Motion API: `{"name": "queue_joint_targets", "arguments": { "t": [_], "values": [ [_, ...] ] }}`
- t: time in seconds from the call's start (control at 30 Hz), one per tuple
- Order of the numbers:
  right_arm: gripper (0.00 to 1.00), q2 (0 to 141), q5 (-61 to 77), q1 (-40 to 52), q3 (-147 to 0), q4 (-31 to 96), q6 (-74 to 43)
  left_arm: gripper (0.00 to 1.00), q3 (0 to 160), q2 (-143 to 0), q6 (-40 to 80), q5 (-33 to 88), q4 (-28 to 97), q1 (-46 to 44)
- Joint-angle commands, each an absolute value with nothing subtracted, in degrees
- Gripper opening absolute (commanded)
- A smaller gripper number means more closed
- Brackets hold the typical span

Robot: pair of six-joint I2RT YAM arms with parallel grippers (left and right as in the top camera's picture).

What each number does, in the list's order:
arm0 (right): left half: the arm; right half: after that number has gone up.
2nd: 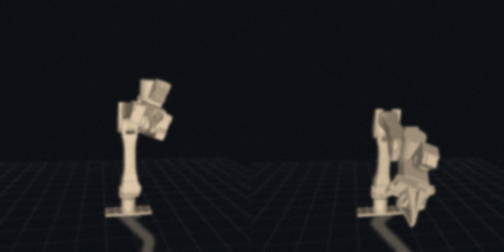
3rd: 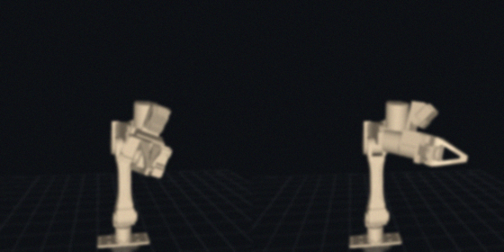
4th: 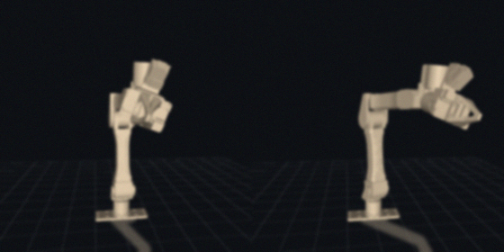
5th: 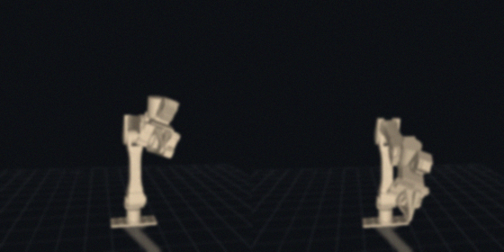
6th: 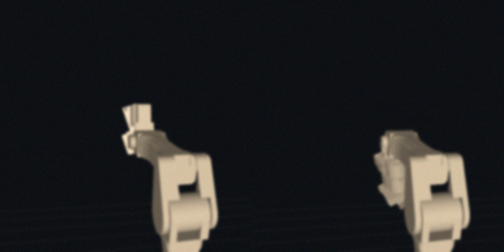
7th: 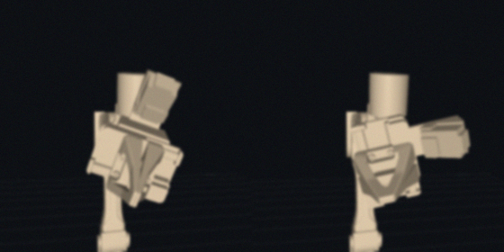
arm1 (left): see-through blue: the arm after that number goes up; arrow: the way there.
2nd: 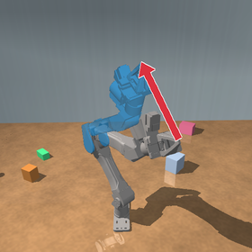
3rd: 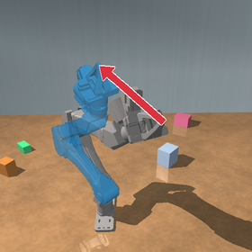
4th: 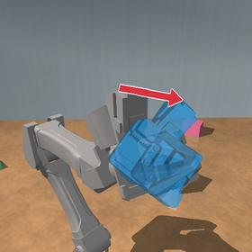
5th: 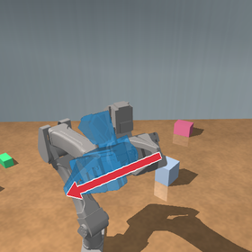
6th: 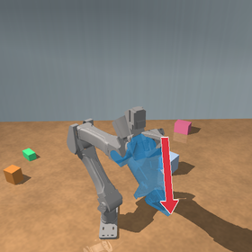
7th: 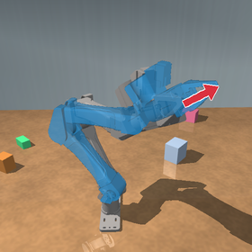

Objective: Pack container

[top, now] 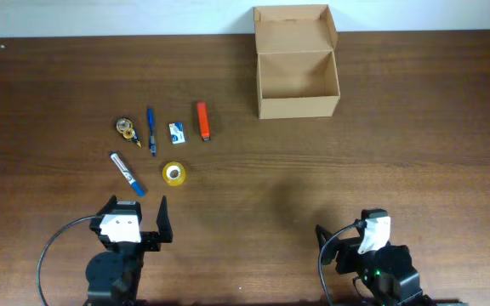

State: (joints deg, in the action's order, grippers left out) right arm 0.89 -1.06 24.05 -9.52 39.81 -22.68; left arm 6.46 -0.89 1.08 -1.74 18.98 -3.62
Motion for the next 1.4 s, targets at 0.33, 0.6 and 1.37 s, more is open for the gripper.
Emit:
{"name": "queue_joint_targets", "arguments": {
  "t": [0.33, 0.6, 1.37],
  "values": [
    [0.99, 0.1, -1.3, 24.5, -9.1, 39.6, -22.6, 1.00, 6.3, -0.3, 0.4, -1.1, 18.6, -3.6],
    [0.99, 0.1, -0.4, 24.5, -9.1, 39.6, -23.0, 1.00, 6.3, -0.3, 0.4, -1.1, 18.6, -3.6],
    [0.99, 0.2, -2.8, 24.4, -9.0, 28.0, -26.8, 0.99, 6.3, -0.3, 0.4, -1.1, 18.6, -3.6]
  ]
}}
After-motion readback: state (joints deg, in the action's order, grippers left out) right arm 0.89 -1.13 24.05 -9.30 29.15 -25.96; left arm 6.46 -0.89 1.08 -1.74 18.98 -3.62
